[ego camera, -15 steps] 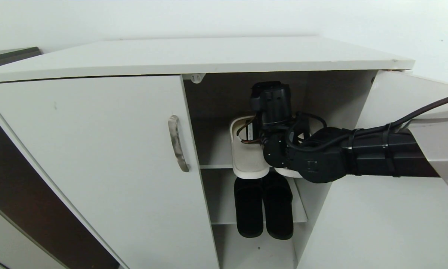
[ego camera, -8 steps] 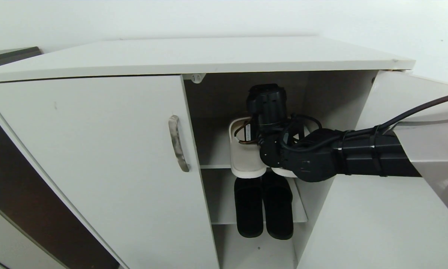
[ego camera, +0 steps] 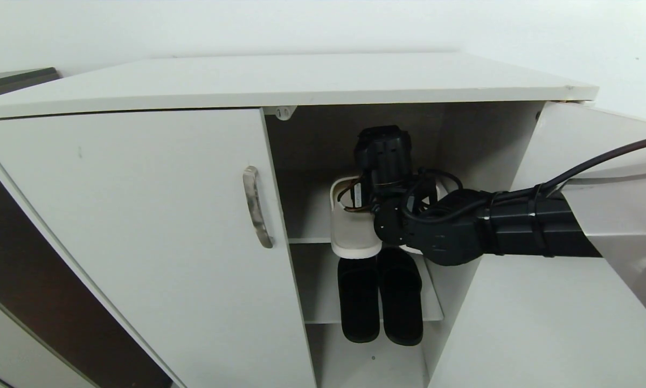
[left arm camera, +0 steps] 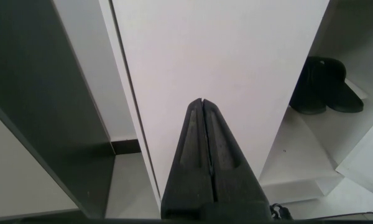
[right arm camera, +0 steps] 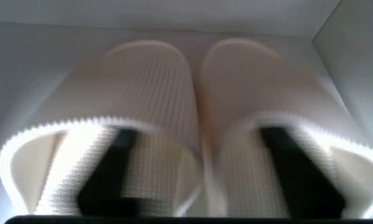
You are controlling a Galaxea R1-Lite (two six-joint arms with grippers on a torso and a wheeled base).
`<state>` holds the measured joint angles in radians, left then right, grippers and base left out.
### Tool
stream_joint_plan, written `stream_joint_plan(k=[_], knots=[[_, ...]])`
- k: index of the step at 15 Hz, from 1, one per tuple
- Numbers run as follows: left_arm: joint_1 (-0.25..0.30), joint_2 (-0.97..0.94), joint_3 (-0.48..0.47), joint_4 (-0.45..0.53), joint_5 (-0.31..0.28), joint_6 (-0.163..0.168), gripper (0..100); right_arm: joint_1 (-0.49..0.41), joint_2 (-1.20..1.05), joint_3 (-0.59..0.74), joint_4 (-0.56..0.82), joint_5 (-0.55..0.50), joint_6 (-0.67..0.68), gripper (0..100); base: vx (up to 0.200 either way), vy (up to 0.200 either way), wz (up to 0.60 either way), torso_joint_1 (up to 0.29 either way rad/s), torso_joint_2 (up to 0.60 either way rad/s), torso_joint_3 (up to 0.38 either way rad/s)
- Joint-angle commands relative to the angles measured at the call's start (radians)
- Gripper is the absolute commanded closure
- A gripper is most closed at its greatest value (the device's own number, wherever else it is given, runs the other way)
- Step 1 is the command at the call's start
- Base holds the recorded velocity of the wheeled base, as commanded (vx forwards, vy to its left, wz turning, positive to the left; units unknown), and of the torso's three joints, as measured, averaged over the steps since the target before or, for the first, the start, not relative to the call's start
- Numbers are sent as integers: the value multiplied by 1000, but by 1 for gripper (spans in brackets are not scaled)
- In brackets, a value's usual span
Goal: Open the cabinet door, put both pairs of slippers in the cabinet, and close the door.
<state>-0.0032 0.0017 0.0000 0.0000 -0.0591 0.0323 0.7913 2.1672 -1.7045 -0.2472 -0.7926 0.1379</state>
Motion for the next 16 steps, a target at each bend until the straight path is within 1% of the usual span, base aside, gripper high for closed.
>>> stream_joint_plan(k=[1, 2, 5, 7, 8, 9, 10, 12, 13, 16], knots=[[0, 0, 0, 0, -1, 0, 100, 14, -46, 55, -3, -4, 0, 0, 0, 0, 0, 0, 0, 0], [0, 0, 0, 0, 1, 0, 100, 26, -70, 89, -7, -7, 2, 0, 0, 0, 0, 0, 0, 0], [0, 0, 0, 0, 1, 0, 100, 97, -211, 256, -29, -11, 8, 0, 0, 0, 0, 0, 0, 0], [0, 0, 0, 0, 1, 0, 100, 140, -291, 387, -110, -14, 6, 0, 0, 0, 0, 0, 0, 0], [0, 0, 0, 0, -1, 0, 100, 151, -311, 427, -136, -20, 6, 0, 0, 0, 0, 0, 0, 0], [0, 0, 0, 0, 1, 0, 100, 169, -346, 520, -184, -37, 5, 0, 0, 0, 0, 0, 0, 0], [0, 0, 0, 0, -1, 0, 100, 183, -369, 582, -222, -40, 5, 100, 0, 0, 0, 0, 0, 0], [0, 0, 0, 0, 1, 0, 100, 204, -409, 674, -290, -40, 0, 100, 0, 0, 0, 0, 0, 0], [0, 0, 0, 0, -1, 0, 100, 210, -423, 700, -302, -40, 0, 100, 0, 0, 0, 0, 0, 0], [0, 0, 0, 0, 1, 0, 100, 213, -431, 720, -311, -37, 2, 100, 0, 0, 0, 0, 0, 0]])
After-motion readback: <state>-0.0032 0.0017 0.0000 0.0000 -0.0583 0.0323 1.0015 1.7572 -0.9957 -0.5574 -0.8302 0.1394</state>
